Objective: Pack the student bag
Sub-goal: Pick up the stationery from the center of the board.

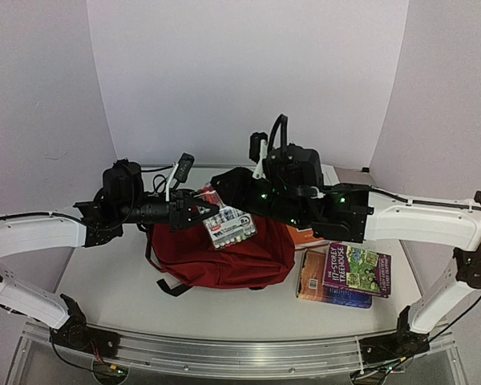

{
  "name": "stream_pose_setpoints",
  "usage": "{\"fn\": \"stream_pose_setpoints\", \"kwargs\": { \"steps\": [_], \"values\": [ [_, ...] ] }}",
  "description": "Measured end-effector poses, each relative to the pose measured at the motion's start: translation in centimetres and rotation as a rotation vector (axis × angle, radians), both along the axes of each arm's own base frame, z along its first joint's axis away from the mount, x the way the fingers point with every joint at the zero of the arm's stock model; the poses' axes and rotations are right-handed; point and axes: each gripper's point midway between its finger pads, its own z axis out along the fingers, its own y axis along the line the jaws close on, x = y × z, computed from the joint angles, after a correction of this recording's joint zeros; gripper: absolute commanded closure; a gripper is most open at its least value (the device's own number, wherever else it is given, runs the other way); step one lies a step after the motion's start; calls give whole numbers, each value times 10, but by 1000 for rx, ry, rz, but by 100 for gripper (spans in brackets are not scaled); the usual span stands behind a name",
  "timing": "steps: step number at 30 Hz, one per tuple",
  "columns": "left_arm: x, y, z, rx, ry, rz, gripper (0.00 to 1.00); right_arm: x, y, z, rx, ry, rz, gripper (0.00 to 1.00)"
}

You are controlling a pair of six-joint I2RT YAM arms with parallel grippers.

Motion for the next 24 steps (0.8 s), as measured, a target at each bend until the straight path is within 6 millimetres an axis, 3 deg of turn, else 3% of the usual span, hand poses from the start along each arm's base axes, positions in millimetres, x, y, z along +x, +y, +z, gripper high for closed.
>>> {"fn": "stream_pose_setpoints", "kwargs": {
  "steps": [2, 7, 9, 13, 16, 19, 24],
  "values": [
    [7, 4, -10, 38, 51, 44, 100, 3, -10, -4, -22, -12, -25, 34],
    [28, 13, -23, 126, 161, 149, 100, 21, -53, -25, -78, 7, -108, 22],
    [37, 20, -29, 147, 209, 189, 100, 33, -75, -41, -98, 33, -150, 16],
    [57, 45, -44, 183, 315, 282, 100, 52, -126, -95, -191, 110, -248, 8],
    [72, 67, -55, 204, 388, 355, 100, 54, -151, -142, -269, 187, -290, 7],
    [82, 84, -55, 213, 449, 401, 100, 46, -169, -181, -332, 255, -311, 14],
    [91, 101, -45, 207, 495, 431, 100, 33, -171, -229, -360, 363, -282, 20]
  ]
}}
